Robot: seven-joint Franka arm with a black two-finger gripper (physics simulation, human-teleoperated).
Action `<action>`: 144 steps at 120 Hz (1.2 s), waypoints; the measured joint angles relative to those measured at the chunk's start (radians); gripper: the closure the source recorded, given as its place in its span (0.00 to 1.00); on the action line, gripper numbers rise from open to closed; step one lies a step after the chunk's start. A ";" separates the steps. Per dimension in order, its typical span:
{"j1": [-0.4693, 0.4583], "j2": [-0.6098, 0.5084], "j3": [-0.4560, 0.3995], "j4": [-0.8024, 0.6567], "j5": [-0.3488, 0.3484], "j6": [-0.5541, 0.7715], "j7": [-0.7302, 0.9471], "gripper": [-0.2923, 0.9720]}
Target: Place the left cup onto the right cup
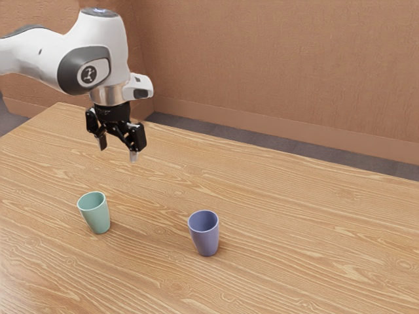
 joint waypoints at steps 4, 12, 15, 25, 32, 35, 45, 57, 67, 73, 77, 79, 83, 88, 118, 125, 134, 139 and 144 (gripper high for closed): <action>0.000 -0.007 0.000 -0.013 0.000 0.007 -0.004 0.23; -0.001 -0.021 0.001 -0.032 0.000 0.021 -0.012 0.23; -0.001 -0.026 0.002 -0.040 0.000 0.025 -0.015 0.23; 0.000 -0.041 0.008 -0.068 -0.001 0.043 -0.024 0.23; 0.001 -0.044 0.013 -0.082 -0.002 0.056 -0.029 0.23; 0.001 -0.045 0.016 -0.087 -0.002 0.061 -0.031 0.23; 0.003 -0.045 0.026 -0.093 -0.003 0.076 -0.038 0.23; 0.005 -0.044 0.033 -0.101 -0.003 0.091 -0.043 0.23; 0.008 -0.043 0.042 -0.114 -0.003 0.104 -0.046 0.23; 0.008 -0.043 0.045 -0.121 -0.003 0.111 -0.047 0.23; 0.009 -0.043 0.050 -0.128 -0.003 0.117 -0.047 0.23; 0.010 -0.043 0.052 -0.134 -0.003 0.121 -0.046 0.23; 0.011 -0.044 0.058 -0.150 -0.003 0.131 -0.045 0.23; 0.014 -0.044 0.068 -0.169 -0.003 0.144 -0.042 0.23; 0.027 -0.046 0.080 -0.221 0.006 0.204 -0.013 0.23; 0.033 -0.052 0.080 -0.242 0.012 0.219 -0.005 0.23; 0.036 -0.060 0.080 -0.270 0.023 0.242 0.006 0.23; 0.037 -0.062 0.080 -0.278 0.029 0.252 0.013 0.23; 0.041 -0.063 0.080 -0.283 0.035 0.261 0.019 0.23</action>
